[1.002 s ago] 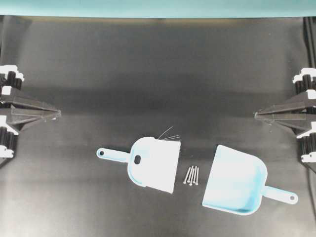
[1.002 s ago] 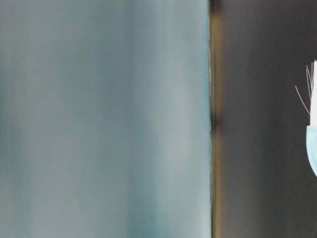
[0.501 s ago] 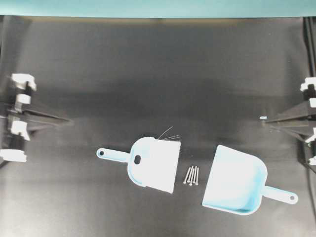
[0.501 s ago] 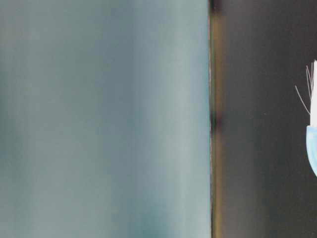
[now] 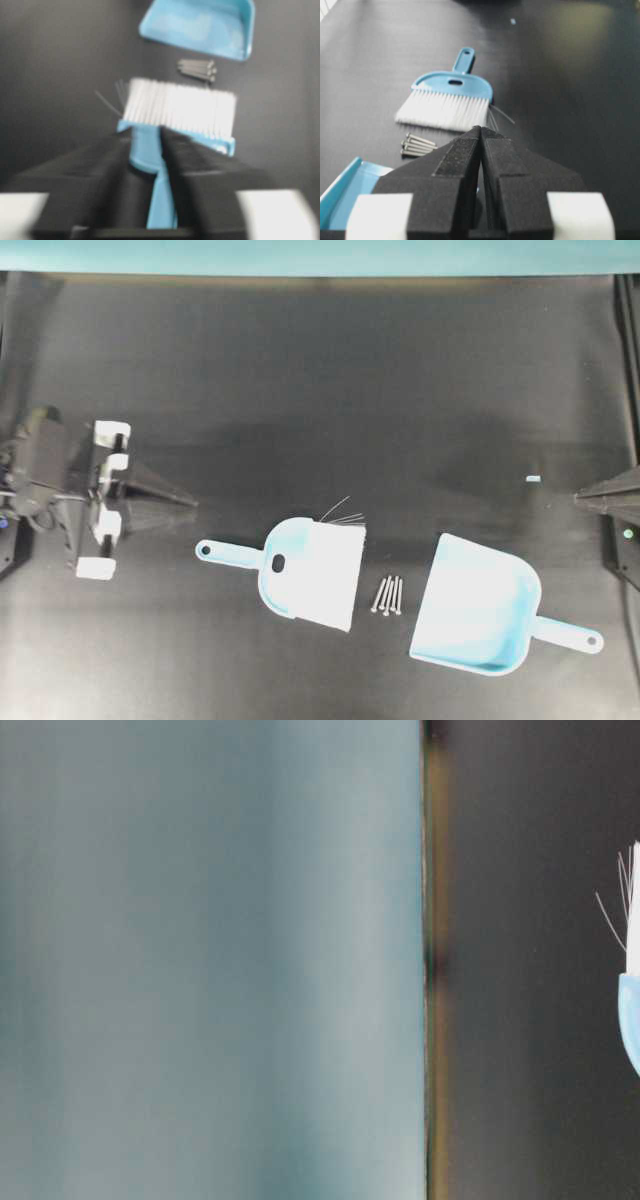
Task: Hold the dustpan with a person, while the left arm uses a hand brush to gather the screws into the dustpan.
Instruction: 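Close the left gripper on the blue brush handle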
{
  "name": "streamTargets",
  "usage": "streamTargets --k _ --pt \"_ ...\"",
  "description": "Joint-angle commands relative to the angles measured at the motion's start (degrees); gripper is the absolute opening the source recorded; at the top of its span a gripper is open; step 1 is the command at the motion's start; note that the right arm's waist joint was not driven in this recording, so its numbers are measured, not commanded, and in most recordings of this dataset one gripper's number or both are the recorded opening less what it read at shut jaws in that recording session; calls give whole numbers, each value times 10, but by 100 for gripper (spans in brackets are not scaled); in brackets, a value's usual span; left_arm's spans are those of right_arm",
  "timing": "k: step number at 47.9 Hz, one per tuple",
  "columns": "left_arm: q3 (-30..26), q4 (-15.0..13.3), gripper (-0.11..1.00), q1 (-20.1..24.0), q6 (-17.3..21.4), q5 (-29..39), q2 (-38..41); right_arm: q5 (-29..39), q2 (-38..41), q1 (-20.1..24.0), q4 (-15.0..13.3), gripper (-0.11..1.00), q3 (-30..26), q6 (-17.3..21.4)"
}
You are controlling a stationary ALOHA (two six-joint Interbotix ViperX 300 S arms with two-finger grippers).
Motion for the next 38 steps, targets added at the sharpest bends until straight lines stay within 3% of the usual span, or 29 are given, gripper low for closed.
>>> streamTargets --k 1,6,9,19,25,38 --pt "-3 2 39 -3 -1 -25 33 -4 4 0 0 0 -3 3" --pt "-6 2 70 -7 0 -34 77 -4 4 0 0 0 -3 2" --pt "-13 3 82 -17 11 -47 111 -4 4 0 0 0 -2 1" --pt "-30 3 72 -32 33 -130 207 -10 5 0 0 0 6 0" --pt "-40 3 73 -33 40 -195 273 -14 5 0 0 0 11 0" --pt "-82 3 74 -29 55 -201 373 -15 5 0 0 0 13 0"
